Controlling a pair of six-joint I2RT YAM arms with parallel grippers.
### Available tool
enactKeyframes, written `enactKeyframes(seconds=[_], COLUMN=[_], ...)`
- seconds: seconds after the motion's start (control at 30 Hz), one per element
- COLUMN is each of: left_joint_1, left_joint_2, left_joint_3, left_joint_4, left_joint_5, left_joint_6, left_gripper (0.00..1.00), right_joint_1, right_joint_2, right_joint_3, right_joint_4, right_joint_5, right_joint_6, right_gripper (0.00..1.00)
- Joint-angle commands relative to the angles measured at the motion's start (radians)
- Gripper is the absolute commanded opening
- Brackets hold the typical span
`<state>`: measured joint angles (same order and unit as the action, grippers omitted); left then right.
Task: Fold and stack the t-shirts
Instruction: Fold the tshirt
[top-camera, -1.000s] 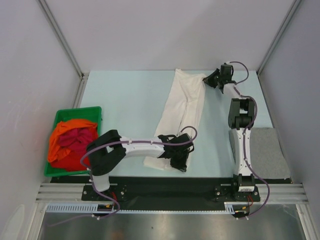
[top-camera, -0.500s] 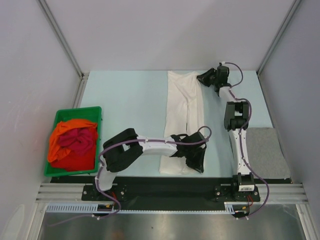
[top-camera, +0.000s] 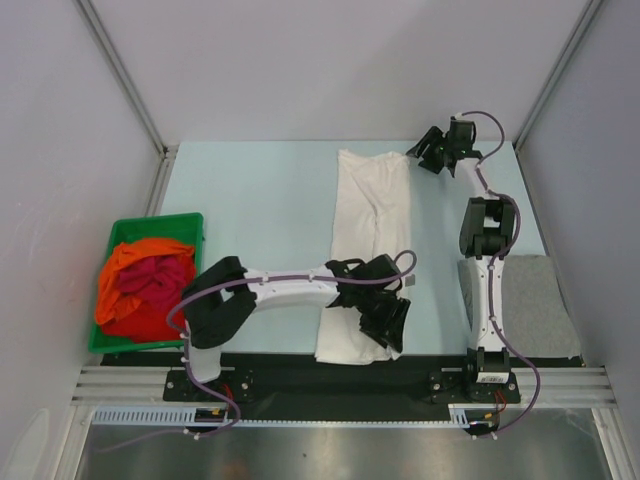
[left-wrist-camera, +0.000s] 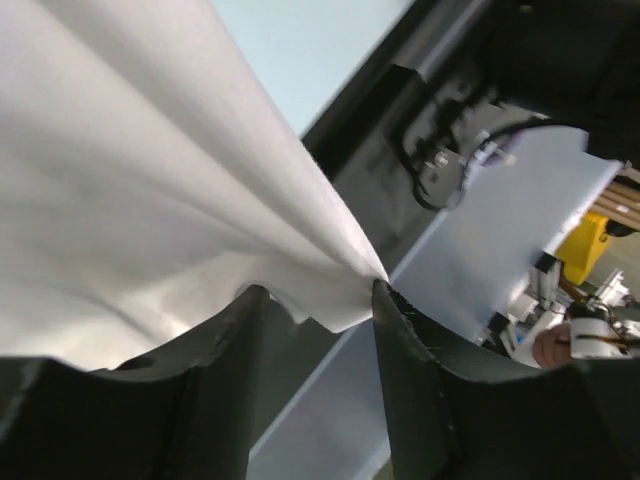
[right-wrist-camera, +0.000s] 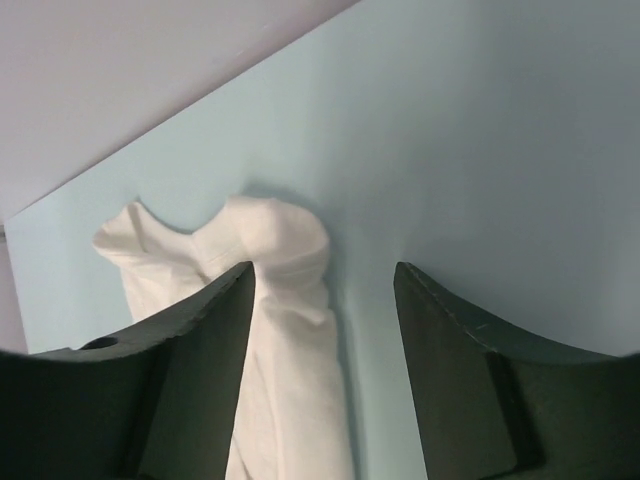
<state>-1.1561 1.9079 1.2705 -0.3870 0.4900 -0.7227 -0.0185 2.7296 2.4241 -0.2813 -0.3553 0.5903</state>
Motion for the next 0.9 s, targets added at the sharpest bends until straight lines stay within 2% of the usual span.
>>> enactKeyframes(seconds=[0.0, 0.17, 0.2, 0.23, 0.33, 0.37, 0.43, 0.53, 0.6, 0.63, 0.7, 0.87], left_joint_1=[0.033, 0.098, 0.102, 0.102, 0.093, 0.093, 0.102, 0.153, 0.209, 0.226, 0.29, 0.403], left_joint_2=[-0.141, -0.21, -0.21, -0.204, -0.118, -0.103, -0.084, -0.134, -0.203, -0.225, -0.269, -0.352], left_joint_3=[0.003, 0.067, 0.078, 0.09, 0.176, 0.222, 0.277, 0.274, 0.221, 0.196, 0.112, -0.054], left_joint_4=[-0.071, -0.168, -0.162, -0.156, -0.139, -0.145, -0.18, -0.211, -0.22, -0.22, -0.224, -0.222], left_joint_5=[0.074, 0.123, 0.142, 0.212, 0.321, 0.334, 0.27, 0.167, 0.087, 0.056, -0.008, -0.034], left_joint_6=[0.074, 0.129, 0.135, 0.14, 0.163, 0.178, 0.204, 0.209, 0.201, 0.198, 0.189, 0.183], left_gripper=[0.52, 0.61, 0.68, 0.71, 0.8, 0.79, 0.77, 0.74, 0.75, 0.75, 0.77, 0.76], right_joint_1=[-0.04, -0.077, -0.078, -0.078, -0.072, -0.074, -0.072, -0.058, -0.052, -0.051, -0.044, 0.005], right_joint_2=[-0.085, -0.136, -0.162, -0.18, -0.283, -0.31, -0.391, -0.511, -0.585, -0.66, -0.724, -0.882], right_joint_3=[0.02, 0.03, 0.009, -0.006, -0.147, -0.192, -0.313, -0.469, -0.597, -0.72, -0.821, -1.078], right_joint_4=[-0.156, -0.248, -0.263, -0.295, -0.3, -0.289, -0.271, -0.271, -0.234, -0.204, -0.18, -0.225], right_joint_5=[0.033, 0.006, -0.004, -0.005, 0.009, 0.004, -0.027, -0.056, -0.077, -0.083, -0.1, -0.111], right_joint_6=[-0.09, -0.11, -0.118, -0.128, -0.152, -0.146, -0.129, -0.142, -0.138, -0.121, -0.112, -0.167], right_gripper=[0.65, 0.71, 0.72, 0.74, 0.8, 0.8, 0.8, 0.81, 0.81, 0.82, 0.82, 0.82])
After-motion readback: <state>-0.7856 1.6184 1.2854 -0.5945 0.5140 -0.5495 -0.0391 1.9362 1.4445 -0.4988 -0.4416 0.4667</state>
